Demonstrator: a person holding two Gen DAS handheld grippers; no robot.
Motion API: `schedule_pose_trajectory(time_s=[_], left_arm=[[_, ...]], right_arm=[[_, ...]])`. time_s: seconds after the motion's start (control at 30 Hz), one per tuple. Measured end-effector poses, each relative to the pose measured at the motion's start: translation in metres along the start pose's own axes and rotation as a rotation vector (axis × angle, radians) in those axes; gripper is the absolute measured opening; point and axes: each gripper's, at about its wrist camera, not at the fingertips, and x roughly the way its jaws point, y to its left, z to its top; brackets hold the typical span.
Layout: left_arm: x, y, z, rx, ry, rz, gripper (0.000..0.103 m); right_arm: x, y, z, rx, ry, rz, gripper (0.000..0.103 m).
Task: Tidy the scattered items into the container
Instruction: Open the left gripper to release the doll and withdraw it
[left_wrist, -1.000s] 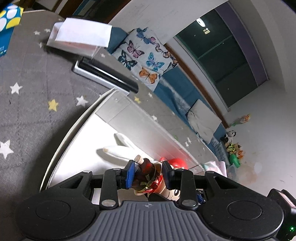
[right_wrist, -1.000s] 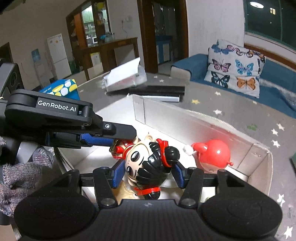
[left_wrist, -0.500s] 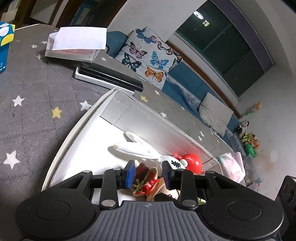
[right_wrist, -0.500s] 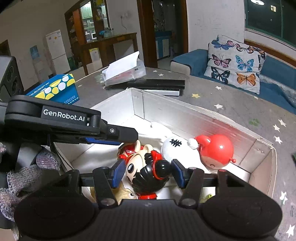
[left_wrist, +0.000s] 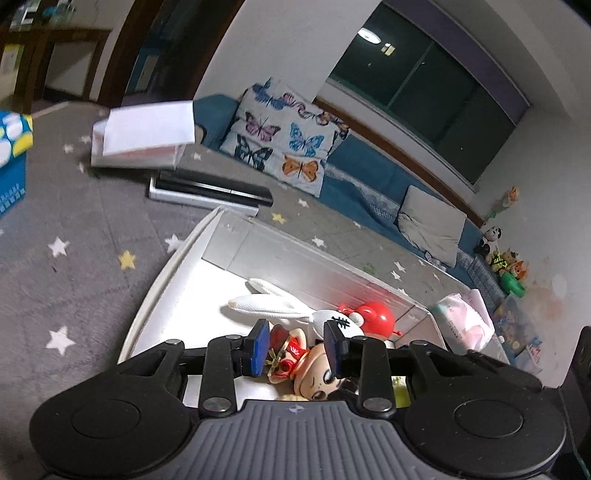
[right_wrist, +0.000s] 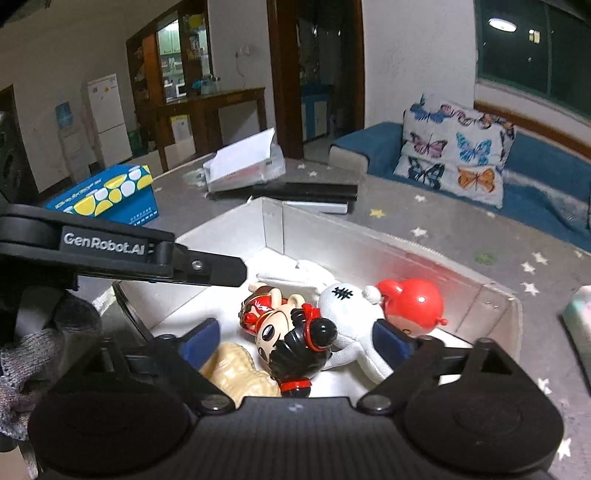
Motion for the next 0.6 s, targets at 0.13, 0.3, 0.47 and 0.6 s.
schedule_pose_trajectory(time_s=[0.13,0.3,0.47,0.6], left_arm=[[-0.02,-0.005,-0.007,0.023,-0.028,0.011,0.034],[-0.049,-0.014,-0.021,0.071,-0.067,0.024,0.035],[-0.075,-0.025,-0.038,0.125,-0.091,0.053,0.036],[-0.087,-0.03,-0.053,0.141,-0.082,0.07,0.036]], right_arm=[[-0.021,0.004,-0.005,0.006,-0.04,-0.011,0.101],[-0.048,0.013,-0.015,-0.01,-0.088,-0.041,0.103],[-0.072,0.02,-0.029,0.003,-0.119,-0.054,0.103],[-0.087,0.027,-0.047,0.012,-0.161,-0.085,0.103]])
